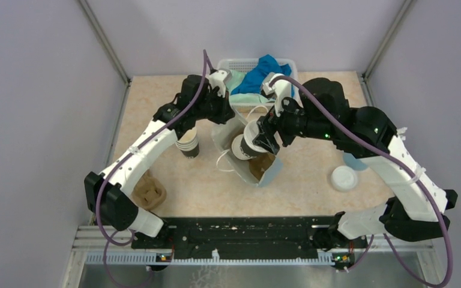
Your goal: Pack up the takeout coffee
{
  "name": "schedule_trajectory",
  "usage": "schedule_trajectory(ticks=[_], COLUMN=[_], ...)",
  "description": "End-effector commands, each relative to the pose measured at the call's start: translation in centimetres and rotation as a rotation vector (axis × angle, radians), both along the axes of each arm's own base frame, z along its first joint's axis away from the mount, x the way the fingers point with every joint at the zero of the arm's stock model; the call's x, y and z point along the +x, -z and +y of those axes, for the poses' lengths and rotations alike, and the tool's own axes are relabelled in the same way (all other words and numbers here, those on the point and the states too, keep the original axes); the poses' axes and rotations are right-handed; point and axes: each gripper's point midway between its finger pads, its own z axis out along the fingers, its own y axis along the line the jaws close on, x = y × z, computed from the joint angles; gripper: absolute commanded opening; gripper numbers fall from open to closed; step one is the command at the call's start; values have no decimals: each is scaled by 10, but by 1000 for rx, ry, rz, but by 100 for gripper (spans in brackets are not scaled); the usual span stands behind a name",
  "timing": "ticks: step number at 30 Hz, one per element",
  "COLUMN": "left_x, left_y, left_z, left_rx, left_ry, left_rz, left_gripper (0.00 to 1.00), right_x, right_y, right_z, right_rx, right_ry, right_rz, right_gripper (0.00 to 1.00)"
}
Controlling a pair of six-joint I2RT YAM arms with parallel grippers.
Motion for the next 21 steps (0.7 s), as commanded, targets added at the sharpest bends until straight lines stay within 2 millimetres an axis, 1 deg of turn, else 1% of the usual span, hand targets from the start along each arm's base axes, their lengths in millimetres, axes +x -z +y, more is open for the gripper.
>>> schedule_trajectory(ticks=[1, 5, 8, 11, 15, 19, 21], left_x=[4, 3, 0, -1, -2, -4, -5], left_y=[-27, -25, -25, -25, -22, -22, -22], left_z=[3, 10, 11, 13, 15, 18, 20], left_rx=[-65, -66, -76, -76, -62, -61, -56], left_ry=[-68, -121, -129, -135, -148, -163, -171], left_rz=[-52, -22, -22, -16, 8, 18, 20], left_gripper=[0, 0, 0, 0, 0, 0, 0], right_x=[3, 3, 0, 2, 8, 12, 18], right_y=[-5, -7, -1, 6, 7, 20, 26], right_z=[-1, 3, 11, 16, 24, 29, 27], right_rx=[-33, -42, -60, -85, -97, -142, -169], right_ry=[-39, -63, -105, -117, -122, -117, -88], right_rz=[-80, -86, -74, -77, -98, -91, -103], right_gripper=[70, 70, 69, 68, 68, 67, 67])
